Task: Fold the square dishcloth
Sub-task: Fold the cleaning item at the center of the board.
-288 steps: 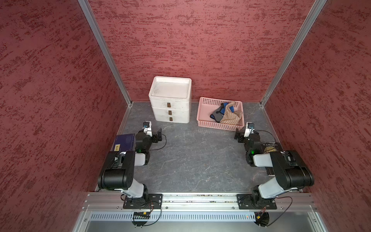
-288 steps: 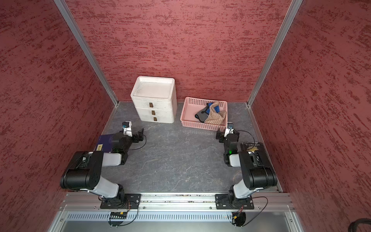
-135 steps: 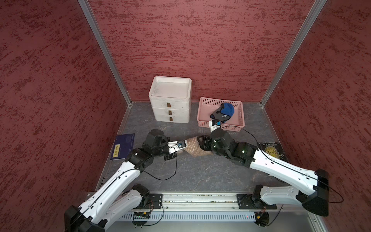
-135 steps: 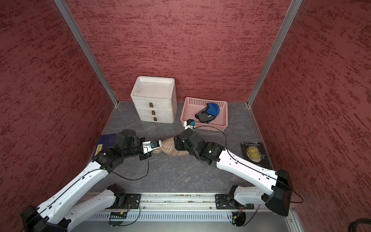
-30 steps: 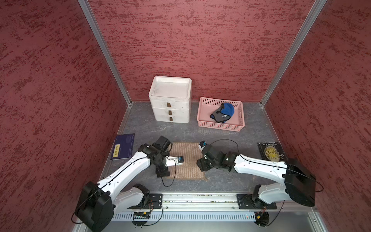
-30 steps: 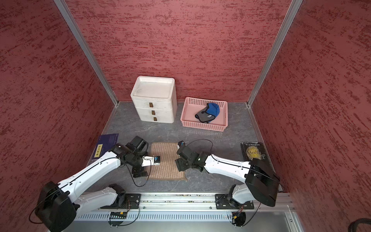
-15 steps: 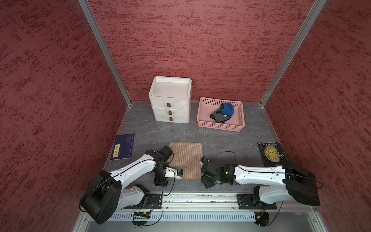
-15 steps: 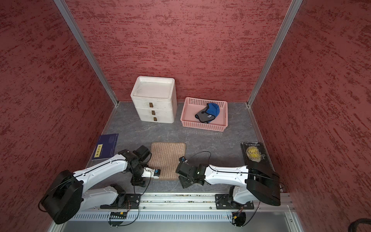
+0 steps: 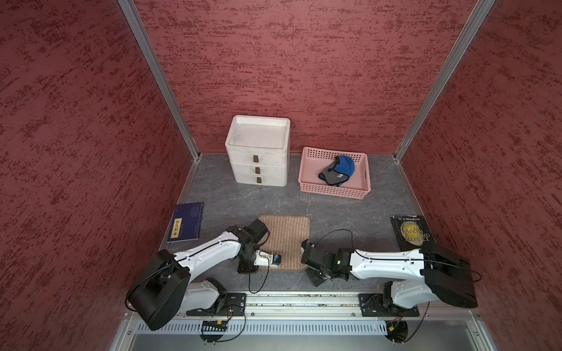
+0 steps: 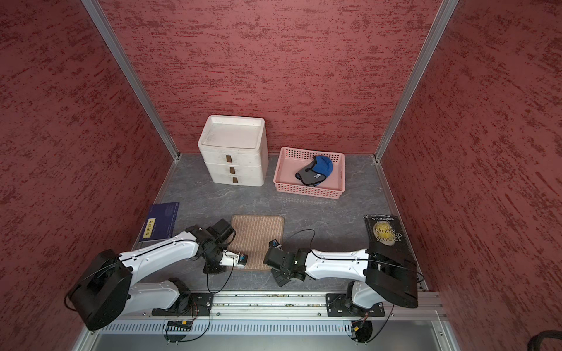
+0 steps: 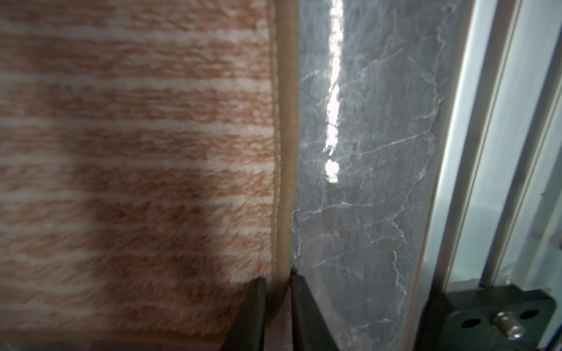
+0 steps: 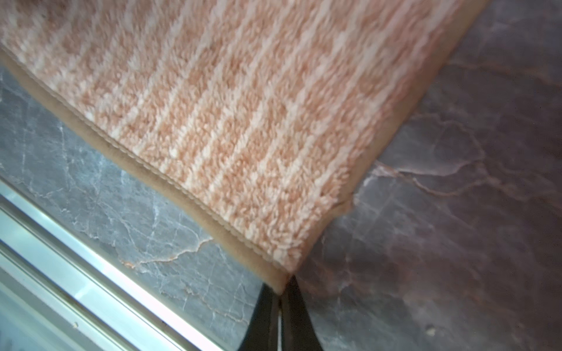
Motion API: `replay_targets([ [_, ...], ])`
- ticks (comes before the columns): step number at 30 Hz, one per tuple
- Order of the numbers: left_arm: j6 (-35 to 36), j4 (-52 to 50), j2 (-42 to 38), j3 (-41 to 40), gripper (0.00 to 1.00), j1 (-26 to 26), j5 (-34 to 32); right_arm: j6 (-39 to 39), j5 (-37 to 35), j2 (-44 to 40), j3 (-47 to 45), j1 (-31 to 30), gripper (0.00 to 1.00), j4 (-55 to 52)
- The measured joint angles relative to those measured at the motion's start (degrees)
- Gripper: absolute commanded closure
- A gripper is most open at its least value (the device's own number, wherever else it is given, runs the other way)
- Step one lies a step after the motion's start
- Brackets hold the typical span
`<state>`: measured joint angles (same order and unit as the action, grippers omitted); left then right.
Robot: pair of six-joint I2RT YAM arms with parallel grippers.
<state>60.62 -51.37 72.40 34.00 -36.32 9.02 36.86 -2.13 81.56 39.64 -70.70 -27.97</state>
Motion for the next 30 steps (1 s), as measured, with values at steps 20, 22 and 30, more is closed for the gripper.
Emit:
replay_targets([
  [20,1.38,-13.27,-13.29,7.89,1.0,8.63,2.25,-1.62,-0.42,-8.0,8.79,-1.46,1.0,-12.79],
  [22,1.66,-12.92,-11.37,10.69,1.0,11.45,3.21,-2.91,-0.72,-7.19,11.37,-0.98,1.0,-14.01],
  [30,2.01,-12.28,-3.85,19.19,1.0,14.45,6.08,-8.74,-0.35,-1.64,19.08,3.26,1.0,-16.96],
])
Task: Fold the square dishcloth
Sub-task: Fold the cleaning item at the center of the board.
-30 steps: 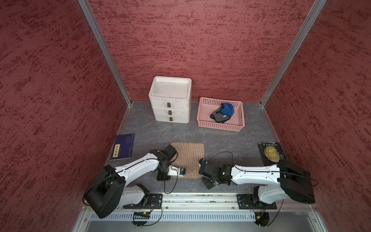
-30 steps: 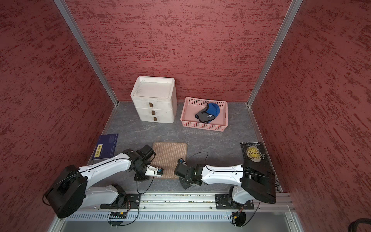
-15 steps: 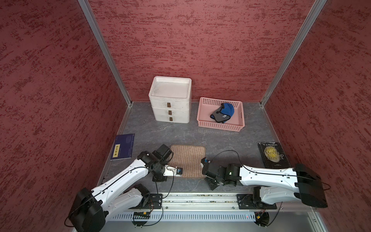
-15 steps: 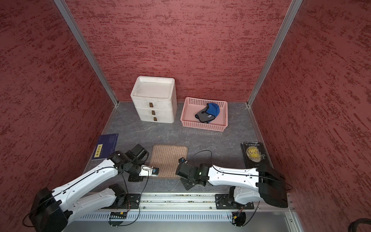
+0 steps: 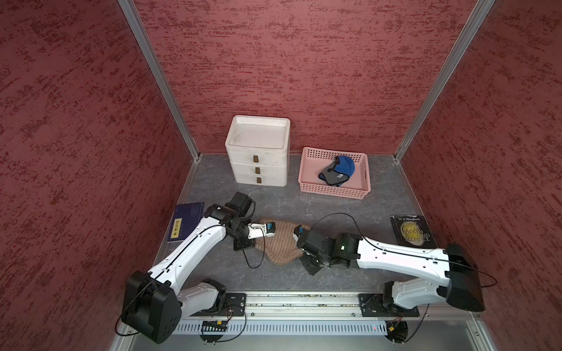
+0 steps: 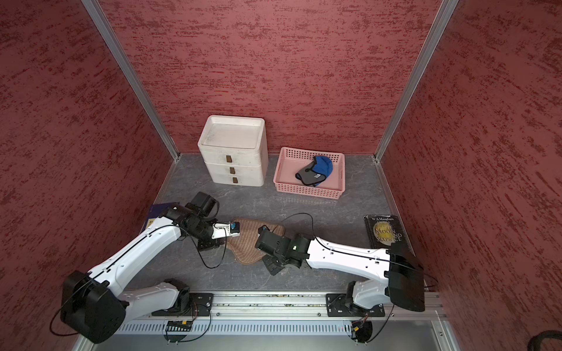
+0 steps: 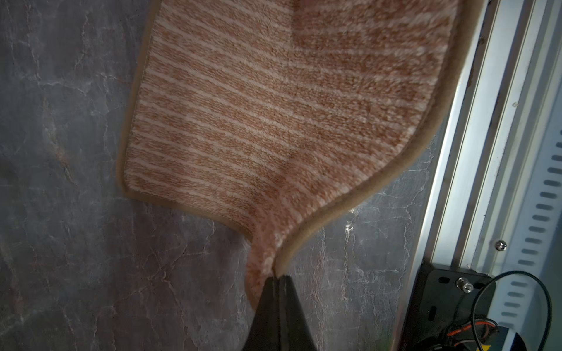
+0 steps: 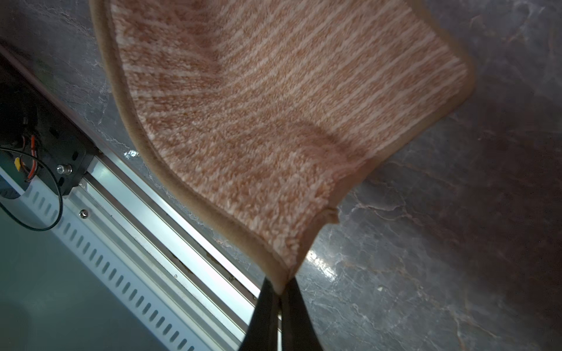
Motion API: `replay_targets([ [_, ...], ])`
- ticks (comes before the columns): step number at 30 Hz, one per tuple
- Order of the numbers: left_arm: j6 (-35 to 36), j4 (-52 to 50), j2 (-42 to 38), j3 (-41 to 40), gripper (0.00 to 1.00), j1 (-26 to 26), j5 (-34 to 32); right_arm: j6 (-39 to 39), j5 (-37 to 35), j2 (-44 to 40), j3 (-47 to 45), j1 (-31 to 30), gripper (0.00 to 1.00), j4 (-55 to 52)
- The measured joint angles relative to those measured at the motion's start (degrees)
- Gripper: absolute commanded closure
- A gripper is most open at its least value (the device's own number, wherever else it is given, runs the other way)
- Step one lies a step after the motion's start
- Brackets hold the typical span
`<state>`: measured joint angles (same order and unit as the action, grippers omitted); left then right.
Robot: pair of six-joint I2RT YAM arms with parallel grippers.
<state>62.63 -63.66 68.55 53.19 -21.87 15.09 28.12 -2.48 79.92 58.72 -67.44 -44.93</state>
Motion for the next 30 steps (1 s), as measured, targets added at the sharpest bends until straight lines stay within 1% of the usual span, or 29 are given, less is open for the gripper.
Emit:
replay_targets([
  [5,0.44,1.44,2.1,0.35,1.0,2.12,-0.04,-3.19,1.44,1.38,0.55,5.77,1.0,-0.98],
  [10,0.42,6.23,9.6,0.63,1.0,3.61,-2.08,-5.97,3.34,4.46,0.46,10.95,1.0,-0.5],
  [14,-0.74,12.74,15.56,0.74,1.0,3.82,-3.87,-8.02,5.2,6.84,0.44,14.25,1.0,0.94],
  [17,-2.21,16.9,18.12,1.99,1.0,3.85,-4.63,-9.14,6.16,7.76,0.44,16.46,1.0,2.1],
  [22,-4.33,22.4,20.28,4.55,1.0,3.82,-5.42,-9.75,7.19,10.93,0.46,19.98,0.92,3.76],
  [24,-4.85,24.48,20.55,4.76,1.0,3.56,-6.25,-9.75,7.48,12.48,0.48,20.9,0.86,4.57],
  [26,-5.2,26.03,20.96,4.76,1.0,3.1,-7.21,-9.68,7.65,13.73,0.55,21.59,0.83,4.96],
  [30,-5.55,29.4,22.62,4.74,1.0,2.19,-9.18,-9.51,7.78,15.19,0.94,23.06,0.72,5.18],
])
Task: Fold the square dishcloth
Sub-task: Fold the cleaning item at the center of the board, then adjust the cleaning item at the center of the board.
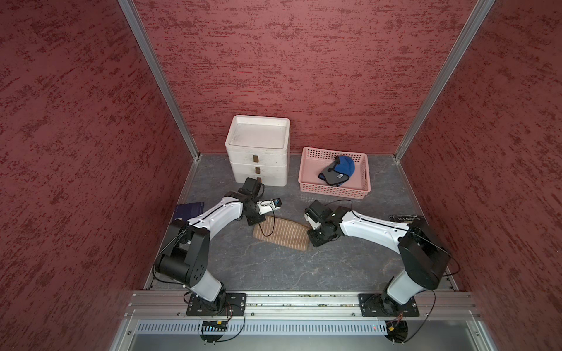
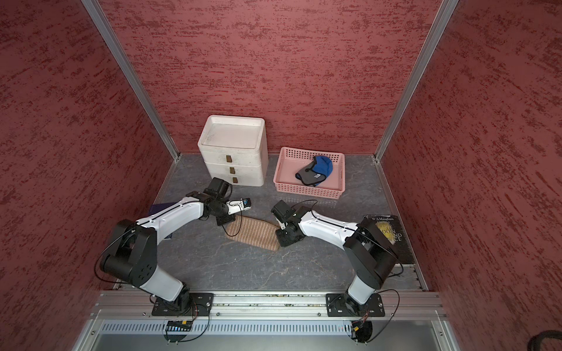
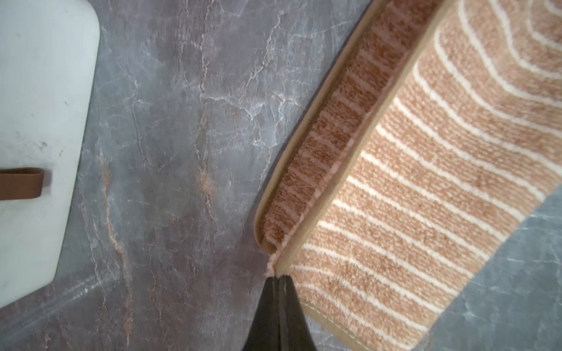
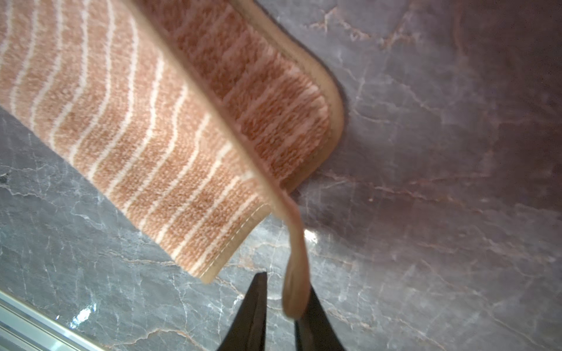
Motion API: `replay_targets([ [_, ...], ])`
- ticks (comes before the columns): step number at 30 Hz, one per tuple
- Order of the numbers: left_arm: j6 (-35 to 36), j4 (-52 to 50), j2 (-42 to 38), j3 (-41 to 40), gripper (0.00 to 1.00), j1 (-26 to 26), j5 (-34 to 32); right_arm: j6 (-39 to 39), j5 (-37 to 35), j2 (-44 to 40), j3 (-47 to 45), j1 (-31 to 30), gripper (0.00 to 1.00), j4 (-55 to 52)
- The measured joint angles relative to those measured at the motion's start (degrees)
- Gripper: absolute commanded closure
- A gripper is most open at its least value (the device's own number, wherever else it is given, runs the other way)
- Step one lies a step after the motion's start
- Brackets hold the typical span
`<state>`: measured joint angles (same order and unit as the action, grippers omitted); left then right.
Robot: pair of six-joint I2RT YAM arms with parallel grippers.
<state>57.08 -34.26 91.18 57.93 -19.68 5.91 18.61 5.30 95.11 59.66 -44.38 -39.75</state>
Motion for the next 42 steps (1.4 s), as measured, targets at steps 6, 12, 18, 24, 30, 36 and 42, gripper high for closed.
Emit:
replay_targets([
  [6,-1.16,8.44,4.61,-0.13,0.84,-0.9,-4.11,1.09,-1.75,2.23,2.36,2.32,0.45,0.52],
  [12,-2.45,16.2,7.39,-1.7,0.34,-0.92,-7.87,1.73,-5.84,2.21,2.43,2.6,0.42,0.5],
  [18,-4.76,19.76,3.15,-3.08,0.27,-0.9,-10.23,3.04,-2.38,-5.18,-0.15,2.6,0.46,3.89],
  [24,-7.37,13.46,-4.94,-3.1,0.27,-0.92,-8.52,3.52,12.55,-4.87,-0.42,2.58,0.52,12.5],
  [30,-8.24,11.96,-6.27,-8.26,0.28,-1.18,-7.13,3.54,18.27,4.87,2.32,2.69,0.61,16.59],
  [36,-8.96,13.11,0.31,-7.87,0.31,-0.26,-7.61,4.9,20.31,11.41,1.57,3.48,0.71,20.79],
  [42,-8.41,17.25,5.38,-6.19,0.3,-0.22,-9.4,7.08,21.42,9.16,-4.13,4.0,0.76,28.04],
])
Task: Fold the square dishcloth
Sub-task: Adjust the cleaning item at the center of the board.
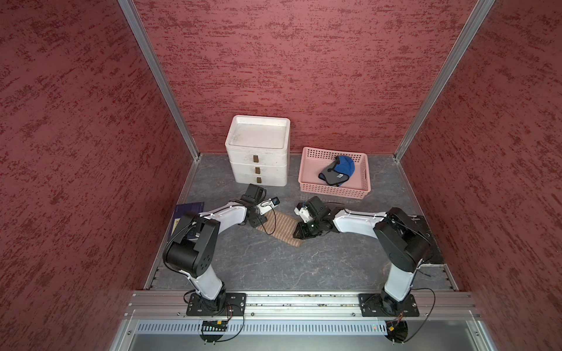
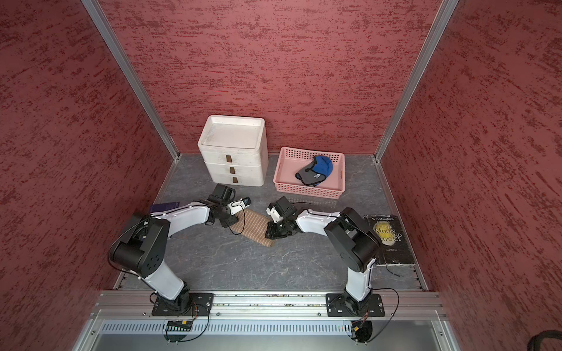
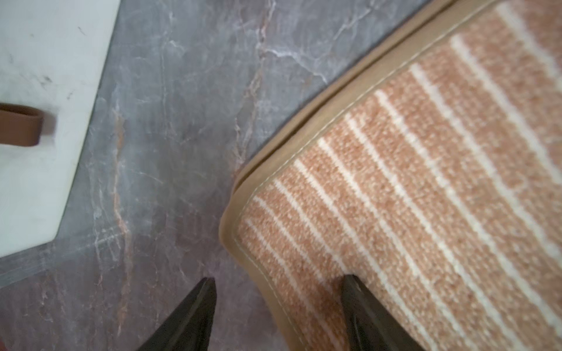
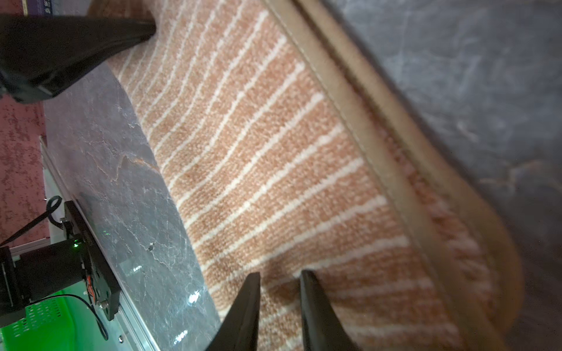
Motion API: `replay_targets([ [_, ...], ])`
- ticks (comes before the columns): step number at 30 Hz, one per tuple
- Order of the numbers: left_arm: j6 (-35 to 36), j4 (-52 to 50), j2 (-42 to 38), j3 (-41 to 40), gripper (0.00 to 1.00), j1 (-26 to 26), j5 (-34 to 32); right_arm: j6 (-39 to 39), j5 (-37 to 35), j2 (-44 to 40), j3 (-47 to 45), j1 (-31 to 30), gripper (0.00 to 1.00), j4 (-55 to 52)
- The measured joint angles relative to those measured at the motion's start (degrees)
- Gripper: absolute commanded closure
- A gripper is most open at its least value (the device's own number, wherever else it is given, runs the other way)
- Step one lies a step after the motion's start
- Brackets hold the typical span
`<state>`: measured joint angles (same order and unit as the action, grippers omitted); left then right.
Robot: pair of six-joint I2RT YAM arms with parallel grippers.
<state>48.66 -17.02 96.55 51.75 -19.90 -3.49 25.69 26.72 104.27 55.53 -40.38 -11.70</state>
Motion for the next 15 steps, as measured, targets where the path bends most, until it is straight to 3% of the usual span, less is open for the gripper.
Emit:
replay_targets([
  [6,0.83,6.05,2.14,0.57,0.28,-2.16,-1.49,4.17,0.57,-3.74,-7.26,-1.88,0.79,7.04],
  [12,2.62,9.27,3.02,0.94,0.2,-6.34,-2.32,8.17,0.24,-8.74,-11.82,-11.37,0.78,7.76],
  [15,1.57,8.46,3.54,2.6,0.18,-7.8,-3.56,8.92,0.55,-14.03,-13.51,-12.94,0.73,5.27],
])
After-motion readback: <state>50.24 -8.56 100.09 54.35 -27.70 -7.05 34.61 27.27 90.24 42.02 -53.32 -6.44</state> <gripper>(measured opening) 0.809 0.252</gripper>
